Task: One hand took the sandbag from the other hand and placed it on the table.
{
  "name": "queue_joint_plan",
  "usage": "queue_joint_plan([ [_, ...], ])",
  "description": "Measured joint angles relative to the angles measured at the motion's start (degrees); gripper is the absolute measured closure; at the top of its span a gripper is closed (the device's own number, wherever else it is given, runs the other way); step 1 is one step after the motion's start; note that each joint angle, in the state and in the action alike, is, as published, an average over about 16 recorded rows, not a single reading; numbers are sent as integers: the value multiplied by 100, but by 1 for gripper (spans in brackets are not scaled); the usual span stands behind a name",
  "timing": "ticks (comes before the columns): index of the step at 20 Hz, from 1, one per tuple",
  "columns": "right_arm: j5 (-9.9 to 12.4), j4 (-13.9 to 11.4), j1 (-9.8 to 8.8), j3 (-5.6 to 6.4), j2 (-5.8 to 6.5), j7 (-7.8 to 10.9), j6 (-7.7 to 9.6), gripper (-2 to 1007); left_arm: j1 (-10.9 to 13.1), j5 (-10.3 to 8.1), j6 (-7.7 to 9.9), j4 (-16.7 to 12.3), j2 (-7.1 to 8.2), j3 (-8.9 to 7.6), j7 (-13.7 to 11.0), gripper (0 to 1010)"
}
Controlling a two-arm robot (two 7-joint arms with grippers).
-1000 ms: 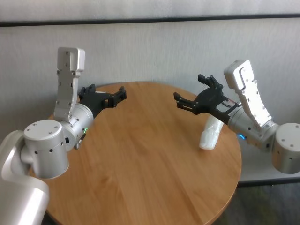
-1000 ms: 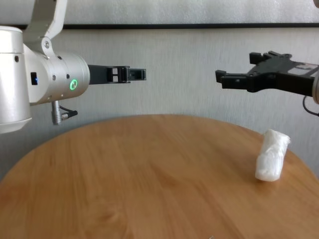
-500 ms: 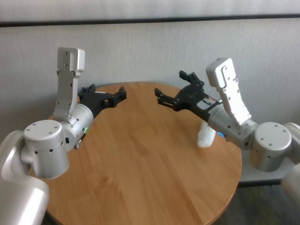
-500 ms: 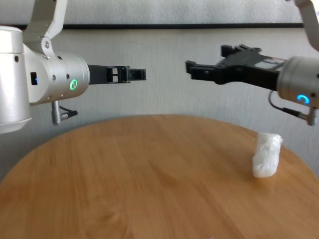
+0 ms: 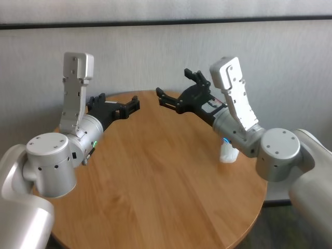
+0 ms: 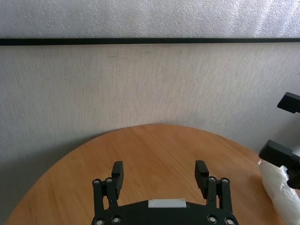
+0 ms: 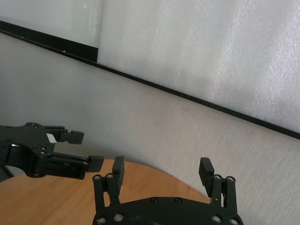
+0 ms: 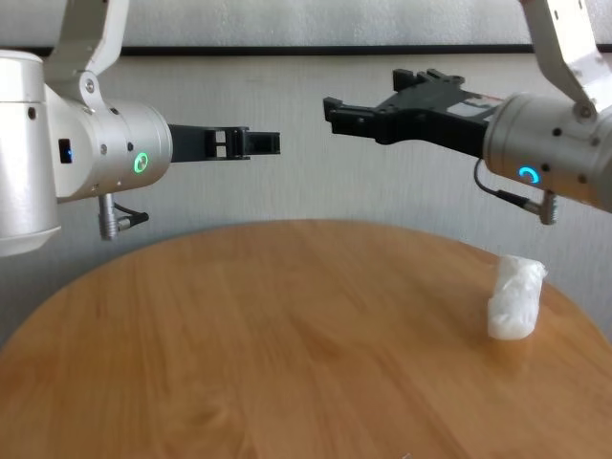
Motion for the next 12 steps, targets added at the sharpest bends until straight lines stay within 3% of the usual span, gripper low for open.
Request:
queue_joint_plan([
  [5,-89,154,80,-11,-133,10,-13,3,0,0,0,0,0,0,0,8],
  [12,-141,228,115,-26,-192,23,9,3,0,0,0,0,0,0,0,8],
])
